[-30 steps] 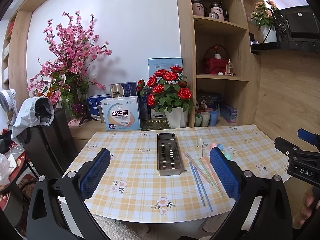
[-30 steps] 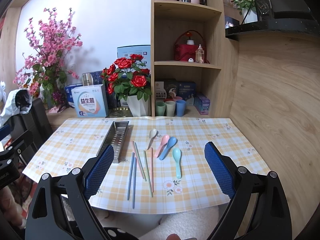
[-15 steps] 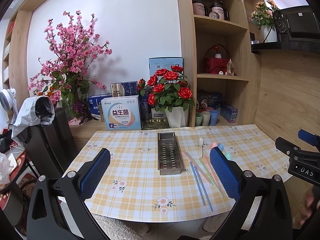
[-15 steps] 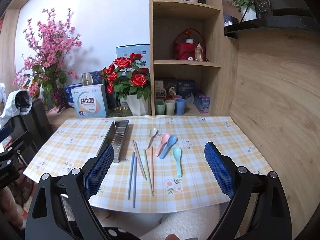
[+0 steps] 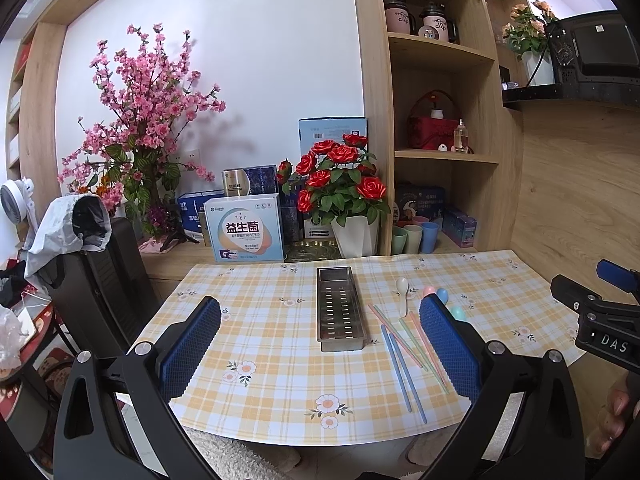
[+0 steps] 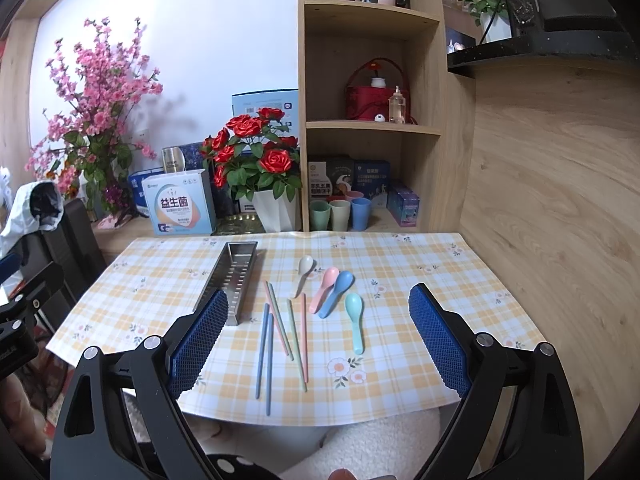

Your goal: Organize utensils

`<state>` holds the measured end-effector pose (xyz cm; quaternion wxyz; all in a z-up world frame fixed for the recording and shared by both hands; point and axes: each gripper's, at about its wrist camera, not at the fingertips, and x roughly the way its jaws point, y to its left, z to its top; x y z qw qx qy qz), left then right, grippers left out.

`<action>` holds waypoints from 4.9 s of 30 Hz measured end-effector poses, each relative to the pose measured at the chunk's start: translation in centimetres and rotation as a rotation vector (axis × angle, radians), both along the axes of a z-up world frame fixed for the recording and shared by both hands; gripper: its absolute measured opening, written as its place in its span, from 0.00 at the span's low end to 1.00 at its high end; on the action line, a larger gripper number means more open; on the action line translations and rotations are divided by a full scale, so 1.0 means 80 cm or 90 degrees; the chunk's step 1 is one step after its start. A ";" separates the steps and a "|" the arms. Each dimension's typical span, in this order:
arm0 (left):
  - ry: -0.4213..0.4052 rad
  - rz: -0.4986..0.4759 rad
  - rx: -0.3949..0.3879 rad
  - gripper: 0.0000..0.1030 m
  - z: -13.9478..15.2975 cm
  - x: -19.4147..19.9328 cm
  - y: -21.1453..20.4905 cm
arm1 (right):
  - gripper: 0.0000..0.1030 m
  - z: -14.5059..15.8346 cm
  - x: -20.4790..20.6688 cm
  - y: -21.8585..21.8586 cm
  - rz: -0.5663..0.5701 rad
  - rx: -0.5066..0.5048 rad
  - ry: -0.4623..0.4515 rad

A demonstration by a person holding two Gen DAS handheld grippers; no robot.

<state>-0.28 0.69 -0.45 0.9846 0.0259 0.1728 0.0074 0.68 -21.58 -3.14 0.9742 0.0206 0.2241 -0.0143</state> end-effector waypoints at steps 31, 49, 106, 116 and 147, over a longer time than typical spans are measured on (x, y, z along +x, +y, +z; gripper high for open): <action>-0.004 -0.010 -0.003 0.95 0.003 -0.003 -0.003 | 0.86 -0.001 0.000 0.000 0.001 0.000 0.004; 0.051 -0.074 -0.059 0.95 -0.007 0.068 0.019 | 0.86 -0.020 0.054 -0.020 0.008 0.041 0.069; 0.519 -0.155 -0.064 0.21 -0.323 0.338 -0.114 | 0.87 -0.269 0.276 -0.063 0.019 0.111 0.316; 0.500 -0.155 0.004 0.18 -0.326 0.351 -0.131 | 0.86 -0.269 0.281 -0.072 0.009 0.118 0.313; 0.404 -0.206 -0.117 0.05 -0.278 0.301 -0.072 | 0.76 -0.260 0.286 -0.073 -0.006 0.135 0.323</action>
